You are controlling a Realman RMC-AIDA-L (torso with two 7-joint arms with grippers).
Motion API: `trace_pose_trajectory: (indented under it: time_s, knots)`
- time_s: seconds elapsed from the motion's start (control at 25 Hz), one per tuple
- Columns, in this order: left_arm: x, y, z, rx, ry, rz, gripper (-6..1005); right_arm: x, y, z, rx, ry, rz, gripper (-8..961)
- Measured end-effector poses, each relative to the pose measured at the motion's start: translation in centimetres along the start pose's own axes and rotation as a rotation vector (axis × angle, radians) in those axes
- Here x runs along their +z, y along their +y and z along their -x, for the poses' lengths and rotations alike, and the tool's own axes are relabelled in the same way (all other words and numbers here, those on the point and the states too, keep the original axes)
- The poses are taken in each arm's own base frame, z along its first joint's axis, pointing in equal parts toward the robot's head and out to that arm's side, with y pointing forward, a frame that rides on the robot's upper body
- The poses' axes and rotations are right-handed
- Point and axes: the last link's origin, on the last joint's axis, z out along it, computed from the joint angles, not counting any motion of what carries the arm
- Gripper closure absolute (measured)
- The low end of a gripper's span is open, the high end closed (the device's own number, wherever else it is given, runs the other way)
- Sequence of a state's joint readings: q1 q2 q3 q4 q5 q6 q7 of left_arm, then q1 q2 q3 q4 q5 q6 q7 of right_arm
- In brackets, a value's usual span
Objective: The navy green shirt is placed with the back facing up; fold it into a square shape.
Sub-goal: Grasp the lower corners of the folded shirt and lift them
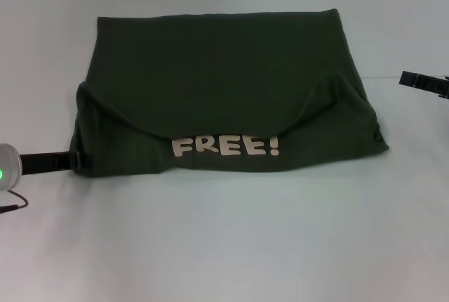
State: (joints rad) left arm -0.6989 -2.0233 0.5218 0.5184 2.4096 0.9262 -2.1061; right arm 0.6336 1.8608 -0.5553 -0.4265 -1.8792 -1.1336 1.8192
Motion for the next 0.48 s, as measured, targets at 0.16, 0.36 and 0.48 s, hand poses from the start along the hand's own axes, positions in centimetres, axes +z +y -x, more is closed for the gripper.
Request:
trace_pose_trajectory:
  time_s: [0.16, 0.36, 0.48]
  knots:
    - [0.0, -0.01, 0.02, 0.001, -0.001, 0.0, 923, -0.02, -0.02, -0.05, 0.001, 0.0, -0.001, 229]
    - [-0.05, 0.02, -0.1, 0.003, 0.0, 0.001, 963, -0.06, 0.05, -0.14, 0.027, 0.019, 0.005, 229]
    - [-0.1, 0.03, -0.19, 0.003, 0.001, 0.004, 970, -0.05, 0.28, 0.36, 0.048, 0.077, 0.005, 230]
